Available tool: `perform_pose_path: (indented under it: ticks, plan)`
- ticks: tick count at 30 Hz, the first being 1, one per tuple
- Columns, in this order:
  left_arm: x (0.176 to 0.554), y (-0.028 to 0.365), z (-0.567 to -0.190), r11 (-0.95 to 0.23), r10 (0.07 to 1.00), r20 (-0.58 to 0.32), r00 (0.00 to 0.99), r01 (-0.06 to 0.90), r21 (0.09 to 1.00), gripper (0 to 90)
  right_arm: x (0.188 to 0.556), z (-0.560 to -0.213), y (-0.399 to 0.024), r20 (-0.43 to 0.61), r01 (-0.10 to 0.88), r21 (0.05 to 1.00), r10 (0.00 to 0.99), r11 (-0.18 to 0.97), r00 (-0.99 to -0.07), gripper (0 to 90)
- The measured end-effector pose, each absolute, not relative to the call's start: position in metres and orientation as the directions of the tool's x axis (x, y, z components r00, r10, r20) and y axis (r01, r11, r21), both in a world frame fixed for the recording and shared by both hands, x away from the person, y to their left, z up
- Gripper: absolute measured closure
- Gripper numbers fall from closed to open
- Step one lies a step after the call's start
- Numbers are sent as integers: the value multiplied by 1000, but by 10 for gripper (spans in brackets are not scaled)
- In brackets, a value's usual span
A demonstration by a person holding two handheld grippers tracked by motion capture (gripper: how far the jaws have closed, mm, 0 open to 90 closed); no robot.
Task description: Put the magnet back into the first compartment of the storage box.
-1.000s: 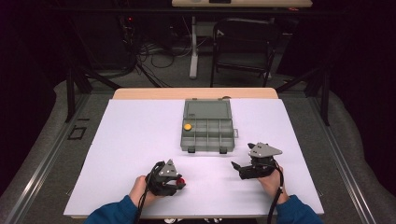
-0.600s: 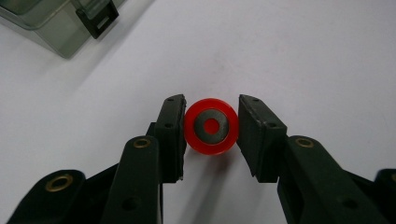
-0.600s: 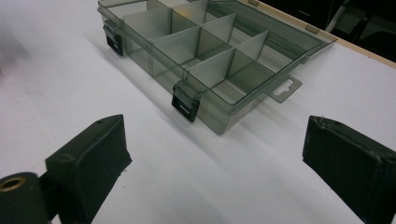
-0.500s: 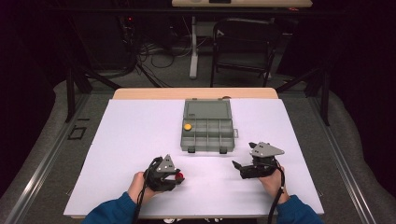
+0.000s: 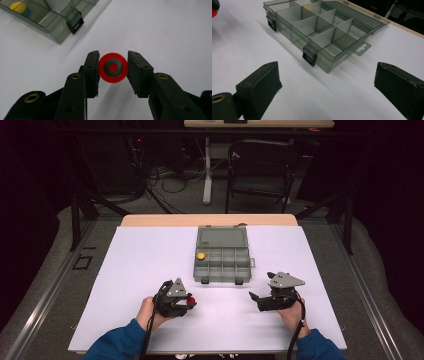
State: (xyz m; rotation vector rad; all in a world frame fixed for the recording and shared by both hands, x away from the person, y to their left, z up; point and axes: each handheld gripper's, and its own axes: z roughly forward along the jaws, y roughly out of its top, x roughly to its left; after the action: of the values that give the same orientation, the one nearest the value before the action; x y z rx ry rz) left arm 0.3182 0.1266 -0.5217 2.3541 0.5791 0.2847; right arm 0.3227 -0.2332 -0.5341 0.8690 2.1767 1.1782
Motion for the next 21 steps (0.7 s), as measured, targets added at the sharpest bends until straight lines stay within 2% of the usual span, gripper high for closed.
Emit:
perform_pose_path:
  ticks: [21]
  plan:
    - [345,122,-500,-662,500,89,862,313,681,627,323,-534,-234,-132,289,864,738,413,-662,56]
